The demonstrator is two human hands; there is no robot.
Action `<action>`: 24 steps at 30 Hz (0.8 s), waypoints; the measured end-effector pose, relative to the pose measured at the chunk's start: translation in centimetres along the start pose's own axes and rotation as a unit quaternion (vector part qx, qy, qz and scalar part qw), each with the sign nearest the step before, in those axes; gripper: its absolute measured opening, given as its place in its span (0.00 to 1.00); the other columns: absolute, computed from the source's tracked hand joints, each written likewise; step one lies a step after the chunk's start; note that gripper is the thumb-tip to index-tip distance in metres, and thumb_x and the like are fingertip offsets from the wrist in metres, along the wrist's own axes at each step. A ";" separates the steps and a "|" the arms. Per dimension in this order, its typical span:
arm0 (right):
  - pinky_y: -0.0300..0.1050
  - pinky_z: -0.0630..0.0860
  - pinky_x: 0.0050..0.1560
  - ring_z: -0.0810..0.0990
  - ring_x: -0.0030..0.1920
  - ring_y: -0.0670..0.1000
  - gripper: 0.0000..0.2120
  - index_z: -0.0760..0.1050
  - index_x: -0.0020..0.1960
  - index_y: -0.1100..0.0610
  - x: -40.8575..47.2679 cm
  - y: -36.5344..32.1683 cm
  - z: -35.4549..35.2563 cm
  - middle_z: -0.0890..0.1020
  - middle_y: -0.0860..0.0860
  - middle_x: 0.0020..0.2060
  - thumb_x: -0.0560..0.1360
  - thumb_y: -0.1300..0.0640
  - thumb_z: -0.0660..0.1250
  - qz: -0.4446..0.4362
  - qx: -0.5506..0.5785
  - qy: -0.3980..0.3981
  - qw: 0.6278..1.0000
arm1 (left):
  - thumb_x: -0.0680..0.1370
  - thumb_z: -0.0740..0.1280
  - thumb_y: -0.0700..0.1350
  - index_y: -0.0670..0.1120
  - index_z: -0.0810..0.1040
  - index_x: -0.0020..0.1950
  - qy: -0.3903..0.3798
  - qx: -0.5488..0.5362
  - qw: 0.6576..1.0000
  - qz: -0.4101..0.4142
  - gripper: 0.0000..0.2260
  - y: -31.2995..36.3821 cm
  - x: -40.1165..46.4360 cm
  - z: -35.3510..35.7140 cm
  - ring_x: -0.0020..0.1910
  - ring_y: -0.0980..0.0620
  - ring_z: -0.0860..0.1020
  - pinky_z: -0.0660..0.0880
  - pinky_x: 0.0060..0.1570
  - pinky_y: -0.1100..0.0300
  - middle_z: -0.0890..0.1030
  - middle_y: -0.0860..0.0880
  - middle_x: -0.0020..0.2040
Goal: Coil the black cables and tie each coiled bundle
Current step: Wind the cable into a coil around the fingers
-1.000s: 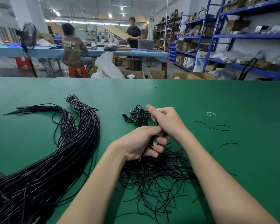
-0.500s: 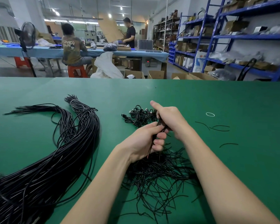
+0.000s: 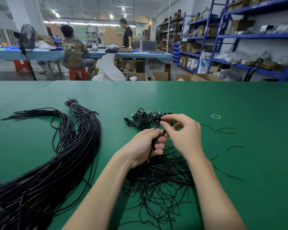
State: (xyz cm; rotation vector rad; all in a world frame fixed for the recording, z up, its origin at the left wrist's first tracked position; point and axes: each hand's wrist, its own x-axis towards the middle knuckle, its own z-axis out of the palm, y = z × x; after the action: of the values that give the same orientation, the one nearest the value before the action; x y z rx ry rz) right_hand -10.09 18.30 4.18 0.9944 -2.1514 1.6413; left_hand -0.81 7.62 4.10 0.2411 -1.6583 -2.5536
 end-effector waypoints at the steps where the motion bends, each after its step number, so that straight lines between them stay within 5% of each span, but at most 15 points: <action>1: 0.29 0.72 0.38 0.81 0.33 0.46 0.08 0.85 0.44 0.45 0.0 0.1 0.1 0.84 0.42 0.40 0.73 0.58 0.77 -0.030 -0.008 0.000 1.000 | 0.85 0.55 0.43 0.41 0.73 0.49 -0.002 -0.003 1.000 -0.002 0.10 0.1 -0.1 -0.1 0.31 0.55 0.62 0.60 0.29 0.64 0.68 0.51 0.34; 6: 0.33 0.74 0.39 0.82 0.34 0.44 0.05 0.84 0.43 0.46 0.2 0.6 -0.5 0.83 0.41 0.42 0.74 0.56 0.76 -0.064 -0.040 -0.012 0.997 | 0.86 0.54 0.44 0.40 0.74 0.52 -0.010 0.013 1.000 -0.012 0.12 0.2 -0.1 -0.4 0.31 0.56 0.62 0.60 0.29 0.65 0.69 0.51 0.34; 9: 0.31 0.73 0.34 0.82 0.28 0.42 0.08 0.83 0.41 0.47 0.1 0.4 0.0 0.84 0.42 0.38 0.74 0.59 0.76 0.013 0.032 0.014 0.999 | 0.86 0.53 0.45 0.40 0.74 0.51 -0.010 0.013 1.000 -0.013 0.13 0.2 0.0 -0.2 0.30 0.56 0.62 0.60 0.27 0.65 0.68 0.51 0.34; 15: 0.48 0.81 0.38 0.80 0.26 0.46 0.06 0.83 0.40 0.49 0.3 0.0 0.9 0.84 0.44 0.34 0.75 0.56 0.75 0.148 0.136 0.019 0.979 | 0.85 0.53 0.42 0.40 0.73 0.52 -0.015 0.018 1.000 -0.005 0.11 0.4 -0.1 -0.3 0.31 0.55 0.62 0.60 0.28 0.65 0.68 0.51 0.34; 24: 0.37 0.77 0.30 0.80 0.27 0.45 0.03 0.85 0.43 0.49 0.4 0.5 0.4 0.85 0.45 0.34 0.75 0.56 0.76 0.153 0.156 -0.033 0.975 | 0.85 0.54 0.42 0.41 0.72 0.51 -0.028 0.044 0.999 -0.001 0.10 0.3 -0.3 -0.6 0.31 0.55 0.63 0.61 0.31 0.63 0.69 0.51 0.35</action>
State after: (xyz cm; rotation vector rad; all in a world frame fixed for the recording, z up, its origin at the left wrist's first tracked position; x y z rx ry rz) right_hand -10.58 17.88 3.92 0.8356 -2.2237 2.1717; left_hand -0.45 7.01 4.21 0.1793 -1.7928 -2.5150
